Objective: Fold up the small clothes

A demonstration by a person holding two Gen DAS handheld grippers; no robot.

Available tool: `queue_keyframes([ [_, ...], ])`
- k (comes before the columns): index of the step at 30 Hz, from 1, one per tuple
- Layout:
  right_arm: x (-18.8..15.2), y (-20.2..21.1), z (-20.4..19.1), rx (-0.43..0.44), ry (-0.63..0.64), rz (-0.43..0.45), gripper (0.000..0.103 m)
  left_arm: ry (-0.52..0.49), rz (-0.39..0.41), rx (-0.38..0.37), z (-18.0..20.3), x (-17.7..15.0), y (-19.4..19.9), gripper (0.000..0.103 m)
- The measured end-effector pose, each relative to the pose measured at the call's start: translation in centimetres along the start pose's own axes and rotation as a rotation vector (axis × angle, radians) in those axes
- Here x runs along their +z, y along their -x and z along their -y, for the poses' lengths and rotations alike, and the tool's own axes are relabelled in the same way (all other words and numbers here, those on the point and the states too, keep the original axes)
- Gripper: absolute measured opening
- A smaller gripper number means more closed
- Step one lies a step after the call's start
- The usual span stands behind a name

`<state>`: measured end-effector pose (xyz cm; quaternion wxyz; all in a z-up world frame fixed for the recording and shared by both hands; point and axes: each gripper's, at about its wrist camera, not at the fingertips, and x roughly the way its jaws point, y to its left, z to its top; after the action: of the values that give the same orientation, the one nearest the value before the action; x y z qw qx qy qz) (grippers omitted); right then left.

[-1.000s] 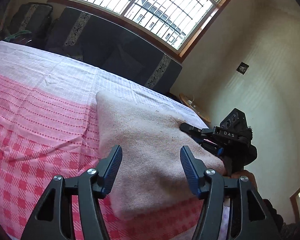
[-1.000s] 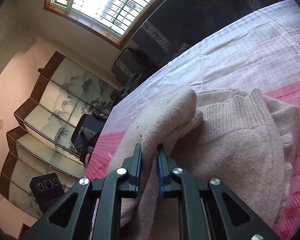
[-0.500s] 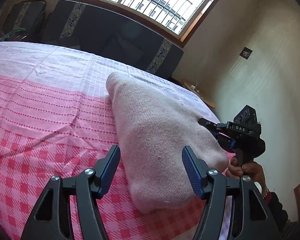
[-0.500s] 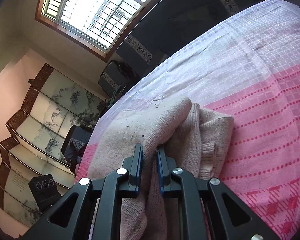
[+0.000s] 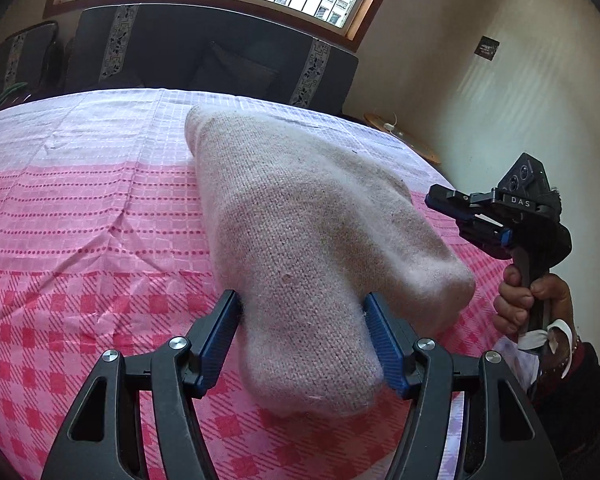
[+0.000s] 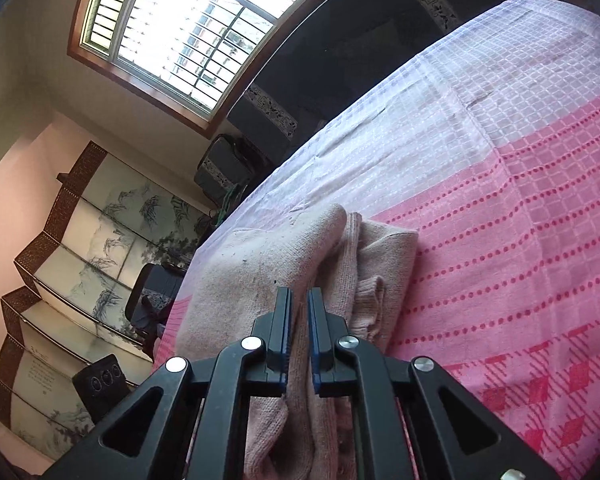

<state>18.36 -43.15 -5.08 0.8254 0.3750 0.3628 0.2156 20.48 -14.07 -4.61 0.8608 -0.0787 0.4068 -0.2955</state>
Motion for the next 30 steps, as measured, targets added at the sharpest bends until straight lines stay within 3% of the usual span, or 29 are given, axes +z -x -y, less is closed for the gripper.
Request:
queue_keyframes([
  [4,-2.1,0.5,-1.7,0.032,0.015,-0.079,0.014,0.049,-0.052,-0.019,-0.9,-0.4,-1.0,0.065],
  [11,-5.7,-0.1,-1.9,0.058,-0.026,-0.203,0.015,0.042,-0.047,-0.020,-1.1,-0.9,-1.3,0.065],
  [15,-5.8,-0.9,-2.9,0.133,-0.037,-0.209,0.015,0.045,-0.053,-0.027,-0.9,-1.4,-1.6,0.065],
  [17,-5.3,-0.6,-3.1,0.250,-0.063,-0.165,0.016,0.058,-0.054,-0.041,-1.1,-1.6,-1.8,0.065],
  [18,-5.0,-0.3,-3.0,0.244,-0.070,-0.136,0.020,0.070,-0.055,-0.050,-1.3,-1.7,-1.9,0.066],
  [21,-4.5,1.1,-2.1,0.100,-0.063,-0.072,0.031,0.080,-0.043,-0.065,-1.7,-1.9,-1.9,0.066],
  [24,-5.2,1.2,-0.9,0.122,-0.109,-0.121,0.040,0.081,-0.032,-0.066,-1.8,-2.2,-1.7,0.066],
  [27,-6.6,0.2,-1.8,0.095,-0.070,-0.186,0.041,0.078,-0.032,-0.063,-1.6,-2.1,-1.7,0.066],
  [30,-6.8,-0.3,-3.2,0.124,-0.021,-0.158,0.040,0.077,-0.032,-0.058,-1.6,-2.2,-1.7,0.066],
])
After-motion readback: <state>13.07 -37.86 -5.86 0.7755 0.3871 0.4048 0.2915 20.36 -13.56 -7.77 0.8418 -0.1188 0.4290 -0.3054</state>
